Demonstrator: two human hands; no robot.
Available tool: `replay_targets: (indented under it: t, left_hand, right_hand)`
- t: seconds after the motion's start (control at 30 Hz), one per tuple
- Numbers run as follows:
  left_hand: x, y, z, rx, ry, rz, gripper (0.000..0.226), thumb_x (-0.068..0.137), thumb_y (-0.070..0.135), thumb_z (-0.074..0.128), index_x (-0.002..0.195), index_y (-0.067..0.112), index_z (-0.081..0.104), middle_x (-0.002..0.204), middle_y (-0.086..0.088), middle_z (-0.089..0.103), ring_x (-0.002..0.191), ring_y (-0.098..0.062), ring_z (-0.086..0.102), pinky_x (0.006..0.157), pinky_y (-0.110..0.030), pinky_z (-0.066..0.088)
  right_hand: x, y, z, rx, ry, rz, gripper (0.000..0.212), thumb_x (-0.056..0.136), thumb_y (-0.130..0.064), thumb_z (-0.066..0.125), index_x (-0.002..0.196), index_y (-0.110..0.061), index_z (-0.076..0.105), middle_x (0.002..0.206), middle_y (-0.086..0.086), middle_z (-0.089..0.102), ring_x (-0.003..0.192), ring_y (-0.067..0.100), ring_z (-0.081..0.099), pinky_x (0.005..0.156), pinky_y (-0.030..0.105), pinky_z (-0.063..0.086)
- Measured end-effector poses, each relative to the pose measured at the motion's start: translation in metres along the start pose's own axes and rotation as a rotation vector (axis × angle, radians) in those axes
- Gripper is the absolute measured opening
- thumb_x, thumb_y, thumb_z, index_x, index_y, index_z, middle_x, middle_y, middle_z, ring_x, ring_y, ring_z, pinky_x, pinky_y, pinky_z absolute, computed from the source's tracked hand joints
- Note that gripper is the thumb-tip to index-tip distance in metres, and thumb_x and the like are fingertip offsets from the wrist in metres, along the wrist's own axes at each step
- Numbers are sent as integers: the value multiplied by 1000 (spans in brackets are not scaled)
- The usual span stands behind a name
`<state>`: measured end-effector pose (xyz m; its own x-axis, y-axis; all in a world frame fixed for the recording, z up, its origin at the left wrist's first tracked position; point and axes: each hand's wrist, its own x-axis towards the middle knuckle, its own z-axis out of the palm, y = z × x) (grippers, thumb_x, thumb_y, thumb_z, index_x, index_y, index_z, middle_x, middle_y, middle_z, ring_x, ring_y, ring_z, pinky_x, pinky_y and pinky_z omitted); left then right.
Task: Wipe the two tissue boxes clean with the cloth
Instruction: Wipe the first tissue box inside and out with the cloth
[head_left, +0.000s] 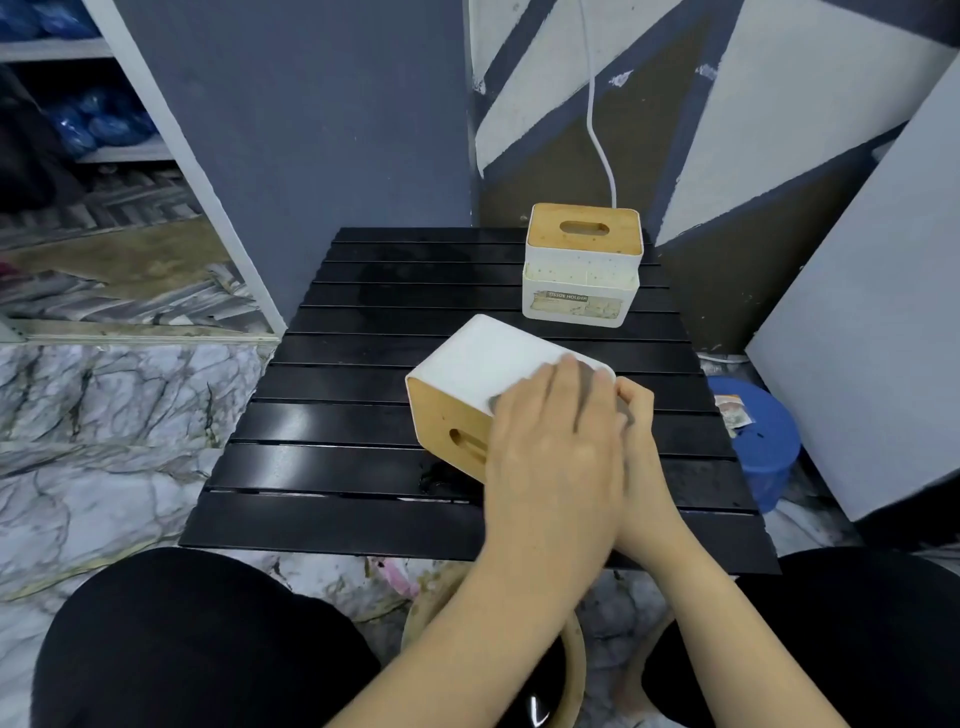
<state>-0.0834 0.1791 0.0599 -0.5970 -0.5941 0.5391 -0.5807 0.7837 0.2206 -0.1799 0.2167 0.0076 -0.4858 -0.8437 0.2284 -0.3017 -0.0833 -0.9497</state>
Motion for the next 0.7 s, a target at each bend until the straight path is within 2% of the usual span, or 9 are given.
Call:
replay_targets:
  t: [0.07,0.13,0.17,0.23,0.27,0.37,0.47,0.57,0.7]
  left_hand:
    - [1,4,6,-25,-61,83,38,90,16,51,121,4,69,121,-14,66,113,-32,56,99,-43,38]
    - [5,-1,6,-32,-105,117,47,90,22,40,124,7,69,125,-13,67,117,-33,58,101,-44,37]
    - [9,-5,4,-29,-119,116,49,90,26,39,125,11,70,129,-12,67,119,-32,58,103,-44,39]
    - [18,-12,-3,-67,-134,81,47,95,33,41,130,17,68,137,-11,64,125,-31,58,107,-43,43]
    - [24,-17,-7,-111,-153,41,46,99,35,42,134,19,66,141,-11,61,129,-32,57,111,-43,42]
    - [44,-42,-13,-181,-241,-103,42,107,35,43,146,24,54,155,-9,48,143,-31,42,119,-39,26]
    - [53,-63,-16,-127,-223,-166,43,108,35,44,148,24,51,157,-9,45,144,-30,39,119,-38,25]
    - [53,-69,-21,-123,-214,-234,44,107,38,43,149,26,49,159,-7,43,143,-29,40,118,-40,28]
    - [55,-85,-34,-240,-226,-484,47,106,44,44,151,34,45,147,3,54,132,-26,49,96,-34,38]
  right_hand:
    - [2,5,-1,-39,-7,-22,40,88,-27,69,111,-11,40,99,-8,52,85,-10,54,80,11,45]
    - [5,6,-1,-73,11,-42,35,89,-14,71,109,-16,42,103,-4,53,90,-10,55,82,9,45]
    - [5,7,-2,-97,16,-70,43,88,-14,74,117,-17,41,114,-4,54,99,-9,57,85,10,45]
    - [3,3,-3,-63,9,-77,70,82,-12,83,135,-16,37,134,-18,52,118,-6,57,95,16,49]
    - [1,1,-3,-28,-1,-53,83,74,-14,89,137,-20,35,137,-21,50,124,-4,56,98,19,50]
    - [-2,-1,-4,25,-32,25,103,53,-28,98,135,-27,34,141,-13,48,128,-8,52,99,10,45]
    - [-1,1,-3,-17,-33,65,110,54,-18,102,138,-27,33,143,-15,44,133,-9,46,102,7,41]
    - [0,2,-2,-36,-41,74,110,55,-17,102,139,-26,32,143,-17,43,133,-11,44,102,5,39]
    - [0,-1,-1,-36,-51,107,111,58,-21,101,141,-30,28,144,-22,39,133,-17,39,100,0,36]
